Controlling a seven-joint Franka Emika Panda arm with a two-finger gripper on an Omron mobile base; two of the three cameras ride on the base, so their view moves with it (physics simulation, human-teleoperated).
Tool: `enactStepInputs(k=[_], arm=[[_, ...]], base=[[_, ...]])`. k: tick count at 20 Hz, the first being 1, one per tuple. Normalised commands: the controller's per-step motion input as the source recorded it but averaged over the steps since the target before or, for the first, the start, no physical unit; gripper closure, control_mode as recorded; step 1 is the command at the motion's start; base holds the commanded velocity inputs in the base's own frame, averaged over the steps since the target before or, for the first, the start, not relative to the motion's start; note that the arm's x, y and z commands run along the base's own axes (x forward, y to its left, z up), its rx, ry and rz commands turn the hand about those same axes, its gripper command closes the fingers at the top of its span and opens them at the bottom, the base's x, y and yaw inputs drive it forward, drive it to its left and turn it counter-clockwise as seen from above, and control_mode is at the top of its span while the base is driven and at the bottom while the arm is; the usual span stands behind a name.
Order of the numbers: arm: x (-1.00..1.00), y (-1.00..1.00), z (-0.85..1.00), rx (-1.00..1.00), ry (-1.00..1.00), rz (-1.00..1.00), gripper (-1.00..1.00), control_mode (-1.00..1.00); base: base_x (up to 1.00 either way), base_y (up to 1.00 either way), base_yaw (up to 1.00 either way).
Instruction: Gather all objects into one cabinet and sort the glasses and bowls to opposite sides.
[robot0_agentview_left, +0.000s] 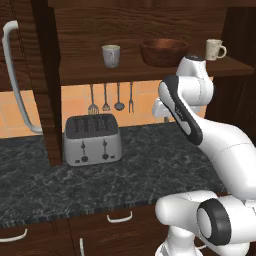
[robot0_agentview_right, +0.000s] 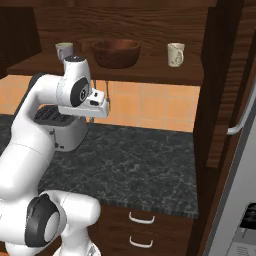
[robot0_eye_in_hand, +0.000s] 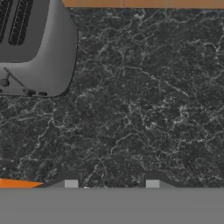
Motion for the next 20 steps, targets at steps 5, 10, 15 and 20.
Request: enactStepInputs(k=[5,10,15,20], arm=[[0.0,0.0,0.0,0.0,0.0,0.0,-1.0,1.0],[0.0,0.0,0.0,0.0,0.0,0.0,-1.0,1.0],[0.0,0.0,0.0,0.0,0.0,0.0,-1.0,1.0],[0.0,0.0,0.0,0.0,0.0,0.0,-1.0,1.0]], base=[[-0.08,0.0,0.0],[-0.63,0.2,0.0],[-0.73,0.67,0.05],[-0.62,0.82,0.25]])
